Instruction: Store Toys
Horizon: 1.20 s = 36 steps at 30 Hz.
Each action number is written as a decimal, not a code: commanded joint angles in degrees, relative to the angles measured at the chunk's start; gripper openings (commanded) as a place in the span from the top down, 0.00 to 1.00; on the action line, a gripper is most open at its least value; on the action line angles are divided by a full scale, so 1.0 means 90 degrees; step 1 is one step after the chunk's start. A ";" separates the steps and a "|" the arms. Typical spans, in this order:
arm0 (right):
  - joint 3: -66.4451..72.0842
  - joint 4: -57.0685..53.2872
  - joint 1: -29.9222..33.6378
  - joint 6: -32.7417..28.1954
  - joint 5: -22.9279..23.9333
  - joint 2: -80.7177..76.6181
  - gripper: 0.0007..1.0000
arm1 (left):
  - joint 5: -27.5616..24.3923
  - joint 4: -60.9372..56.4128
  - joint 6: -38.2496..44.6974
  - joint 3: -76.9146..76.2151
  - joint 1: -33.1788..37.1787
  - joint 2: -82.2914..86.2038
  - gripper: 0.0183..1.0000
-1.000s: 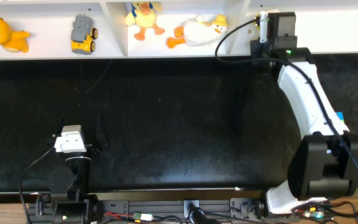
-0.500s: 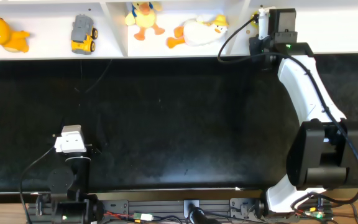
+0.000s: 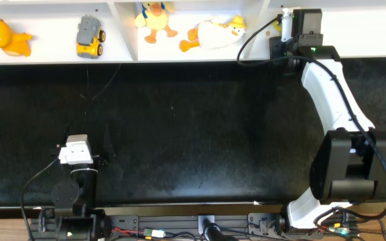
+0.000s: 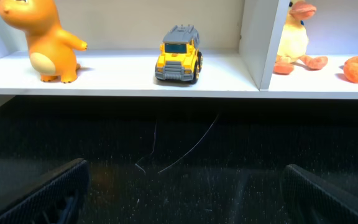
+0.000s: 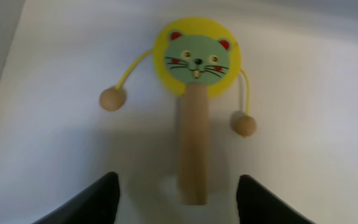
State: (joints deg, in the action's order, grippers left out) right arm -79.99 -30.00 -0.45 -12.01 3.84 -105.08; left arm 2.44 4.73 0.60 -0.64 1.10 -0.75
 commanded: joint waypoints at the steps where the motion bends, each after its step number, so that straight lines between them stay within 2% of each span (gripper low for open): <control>1: -0.0238 -0.0192 0.0017 0.0024 -0.0049 0.0236 0.32 | 0.0075 -0.0010 0.0121 0.0019 -0.0024 0.0070 0.00; 9: 0.0296 -0.0899 0.0010 0.0002 0.0078 0.1042 0.22 | 0.0075 -0.0010 0.0121 0.0019 -0.0024 0.0070 0.00; 19: 0.3019 -0.1003 0.0012 0.0102 0.0265 0.3874 0.16 | 0.0075 -0.0010 0.0121 0.0019 -0.0024 0.0070 0.00; 20: 0.3191 -0.1071 0.0012 0.0100 0.0267 0.4058 0.14 | 0.0075 -0.0010 0.0121 0.0019 -0.0024 0.0070 0.00; 22: 0.3563 -0.1226 0.0012 0.0097 0.0265 0.4449 0.00 | 0.0075 -0.0010 0.0121 0.0019 -0.0024 0.0070 0.00; 28: 0.4158 -0.1552 0.0012 0.0097 0.0238 0.5200 0.00 | 0.0075 -0.0010 0.0121 0.0019 -0.0024 0.0070 0.00; 36: 0.4163 -0.1549 0.0012 0.0097 0.0236 0.5183 0.00 | 0.0075 -0.0010 0.0121 0.0019 -0.0024 0.0070 0.00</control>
State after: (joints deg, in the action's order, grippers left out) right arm -42.74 -44.21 -0.45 -11.60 5.96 -58.98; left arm 2.42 4.73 0.60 -0.64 1.10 -0.73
